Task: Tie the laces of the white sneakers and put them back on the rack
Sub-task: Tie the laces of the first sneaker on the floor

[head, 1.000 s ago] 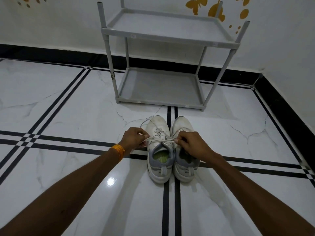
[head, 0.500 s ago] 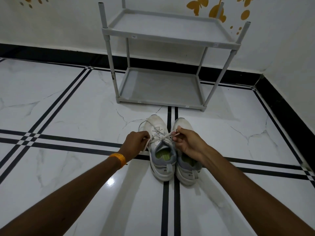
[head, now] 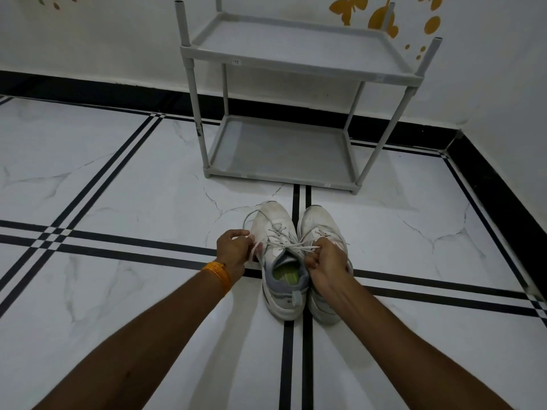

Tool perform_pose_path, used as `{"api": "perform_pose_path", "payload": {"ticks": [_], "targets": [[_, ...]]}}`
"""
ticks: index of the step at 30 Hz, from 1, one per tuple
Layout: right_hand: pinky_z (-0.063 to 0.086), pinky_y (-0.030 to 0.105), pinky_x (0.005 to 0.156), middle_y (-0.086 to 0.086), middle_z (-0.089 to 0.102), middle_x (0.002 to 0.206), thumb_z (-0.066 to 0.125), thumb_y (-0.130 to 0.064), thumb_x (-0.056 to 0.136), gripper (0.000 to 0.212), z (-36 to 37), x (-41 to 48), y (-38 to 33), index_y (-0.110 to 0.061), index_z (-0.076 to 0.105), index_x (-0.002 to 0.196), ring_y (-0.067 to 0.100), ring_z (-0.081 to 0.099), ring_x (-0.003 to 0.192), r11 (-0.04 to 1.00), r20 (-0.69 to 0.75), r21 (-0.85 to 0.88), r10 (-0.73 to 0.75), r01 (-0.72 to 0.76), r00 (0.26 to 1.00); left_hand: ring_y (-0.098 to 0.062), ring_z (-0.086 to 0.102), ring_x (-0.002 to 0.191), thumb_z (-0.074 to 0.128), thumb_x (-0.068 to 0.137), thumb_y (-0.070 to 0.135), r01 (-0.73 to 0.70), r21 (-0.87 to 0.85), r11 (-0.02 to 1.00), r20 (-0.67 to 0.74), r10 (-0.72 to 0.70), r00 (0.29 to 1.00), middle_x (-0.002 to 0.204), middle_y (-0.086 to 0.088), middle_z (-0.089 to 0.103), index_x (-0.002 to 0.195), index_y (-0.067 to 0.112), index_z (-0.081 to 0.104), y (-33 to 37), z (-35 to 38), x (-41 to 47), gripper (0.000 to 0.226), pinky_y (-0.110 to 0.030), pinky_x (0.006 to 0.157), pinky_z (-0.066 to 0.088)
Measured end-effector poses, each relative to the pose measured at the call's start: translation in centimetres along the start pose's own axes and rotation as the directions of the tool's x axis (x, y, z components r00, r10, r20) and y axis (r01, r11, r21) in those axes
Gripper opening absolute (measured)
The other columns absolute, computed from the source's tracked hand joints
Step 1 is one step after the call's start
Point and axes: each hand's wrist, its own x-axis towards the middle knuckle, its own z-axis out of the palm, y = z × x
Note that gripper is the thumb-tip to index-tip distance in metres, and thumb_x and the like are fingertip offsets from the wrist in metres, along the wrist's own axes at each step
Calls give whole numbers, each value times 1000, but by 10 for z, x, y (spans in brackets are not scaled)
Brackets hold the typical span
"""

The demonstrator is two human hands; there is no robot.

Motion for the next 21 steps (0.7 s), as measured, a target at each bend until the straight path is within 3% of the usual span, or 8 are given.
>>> {"api": "perform_pose_path", "payload": {"ticks": [5,9,11,12,15,17,19,21], "targets": [[21,13,28,-2,37,39,48,3,86,35,3,-6,3,-14,40,57,5,28,21,997,-128,-61,-64,56,990,-26,61,53,56,87,-10,29,-114,993,-116,-43,992,81,-18,62,96,3,58,1,4,-3,16,-23,36,50],[22,13,28,0,38,45,48,3,87,33,3,-8,3,-13,41,58,5,29,21,995,-123,-69,-78,69,989,-23,61,54,58,88,-6,25,-81,996,-100,-33,994,86,-16,63,98,5,58,0,5,-5,15,-23,39,51],[20,15,28,1,33,49,48,2,88,33,2,-9,0,-14,40,61,5,27,24,993,-53,-98,-74,69,996,-20,62,54,60,89,0,-70,51,996,-63,73,995,90,-19,65,100,7,57,0,1,-5,14,-24,44,53],[19,16,29,1,31,53,49,0,89,33,1,-10,-3,-15,39,62,4,26,27,988,-4,-139,-74,73,997,-20,64,56,60,90,5,-191,216,958,-10,198,980,90,-19,68,102,8,56,-1,-3,-4,12,-26,47,56],[25,17,33,4,42,60,56,-16,91,22,0,-16,-22,-12,49,70,9,37,37,938,121,-336,-42,80,992,-23,69,76,50,98,23,-536,579,614,262,483,836,97,-13,72,111,15,54,-2,-14,-2,16,-40,69,61],[43,26,46,8,58,75,62,-28,86,21,-1,-22,-35,-7,60,88,21,58,56,713,163,-656,-185,247,969,-25,63,104,45,100,32,-602,591,537,339,512,789,121,-10,64,126,16,52,0,-16,-4,32,-42,91,56],[53,36,73,8,59,112,66,-33,83,40,-5,-24,-40,-11,58,115,28,65,89,169,322,-882,-464,440,825,-22,52,122,43,99,32,-734,558,386,488,563,667,136,-7,54,136,18,48,-1,-14,-3,39,-39,104,45],[51,37,85,4,53,128,67,-36,85,47,-1,-39,-36,-16,54,125,26,62,101,-184,579,-805,-453,565,678,-23,49,124,43,98,29,-828,538,157,656,539,528,139,-7,51,138,23,49,0,-10,-4,41,-39,104,44]]}}
